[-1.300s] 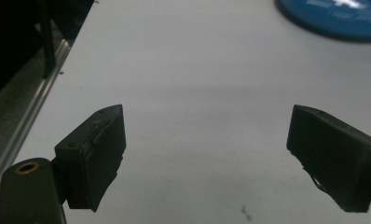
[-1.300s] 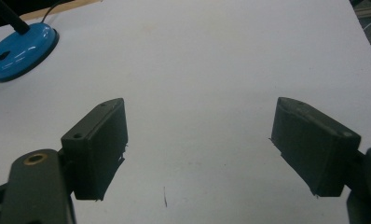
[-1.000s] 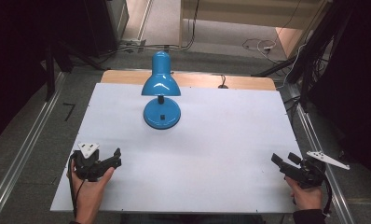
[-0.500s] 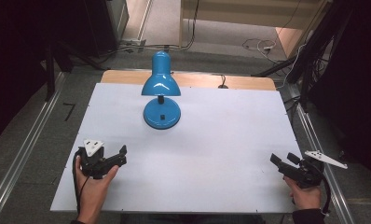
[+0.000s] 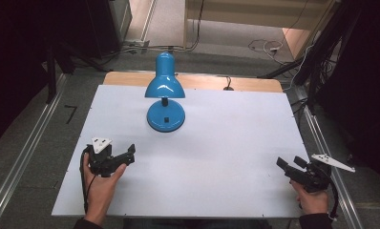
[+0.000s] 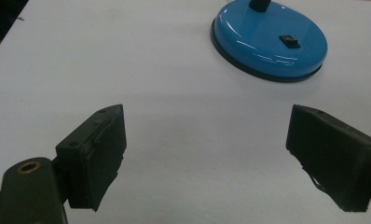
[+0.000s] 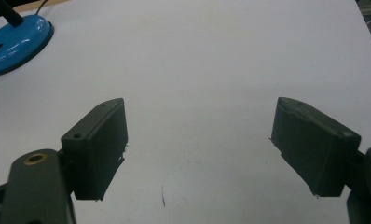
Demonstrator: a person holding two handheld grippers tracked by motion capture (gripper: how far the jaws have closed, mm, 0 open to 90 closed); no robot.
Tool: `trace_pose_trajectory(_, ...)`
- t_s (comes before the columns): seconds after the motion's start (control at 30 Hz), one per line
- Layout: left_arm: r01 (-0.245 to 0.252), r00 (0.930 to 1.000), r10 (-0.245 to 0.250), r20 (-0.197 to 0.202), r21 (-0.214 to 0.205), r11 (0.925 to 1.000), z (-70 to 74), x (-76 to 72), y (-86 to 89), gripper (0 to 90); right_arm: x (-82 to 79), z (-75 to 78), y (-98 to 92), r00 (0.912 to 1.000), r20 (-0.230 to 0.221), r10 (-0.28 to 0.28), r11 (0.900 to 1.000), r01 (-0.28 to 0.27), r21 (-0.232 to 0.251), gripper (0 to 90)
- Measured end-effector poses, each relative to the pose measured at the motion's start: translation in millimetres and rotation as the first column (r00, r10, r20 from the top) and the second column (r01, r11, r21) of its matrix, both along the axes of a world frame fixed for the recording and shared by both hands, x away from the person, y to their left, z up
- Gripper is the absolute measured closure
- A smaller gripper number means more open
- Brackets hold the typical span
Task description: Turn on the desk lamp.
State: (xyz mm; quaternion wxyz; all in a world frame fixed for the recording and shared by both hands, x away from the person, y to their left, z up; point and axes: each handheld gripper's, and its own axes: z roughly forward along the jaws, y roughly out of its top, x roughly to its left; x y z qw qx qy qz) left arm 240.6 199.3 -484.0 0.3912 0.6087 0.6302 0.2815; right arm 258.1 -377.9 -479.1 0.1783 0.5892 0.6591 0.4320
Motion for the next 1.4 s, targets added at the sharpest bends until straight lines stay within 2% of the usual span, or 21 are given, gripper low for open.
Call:
trace_pose_trajectory(0.67,0.048,0.9988,-0.048,-0.009,-0.027,0.9985,4.4,14.4,-18.7,13.8,0.2,-0.3,0.5,1.0,-0.002,0.002,1.0,-0.002,-0.003,16.5)
trace_pose_trajectory(1.0,0.065,0.9979,-0.065,0.001,-0.045,0.9969,8.9,23.3,-24.5,13.8,0.6,-0.8,0.6,1.0,-0.004,0.002,1.0,-0.002,-0.004,16.5)
trace_pose_trajectory(1.4,0.078,0.9969,-0.078,0.008,-0.046,0.9959,11.2,33.2,-31.2,13.8,0.9,-1.1,1.0,1.0,-0.008,0.001,1.0,-0.001,-0.003,16.6)
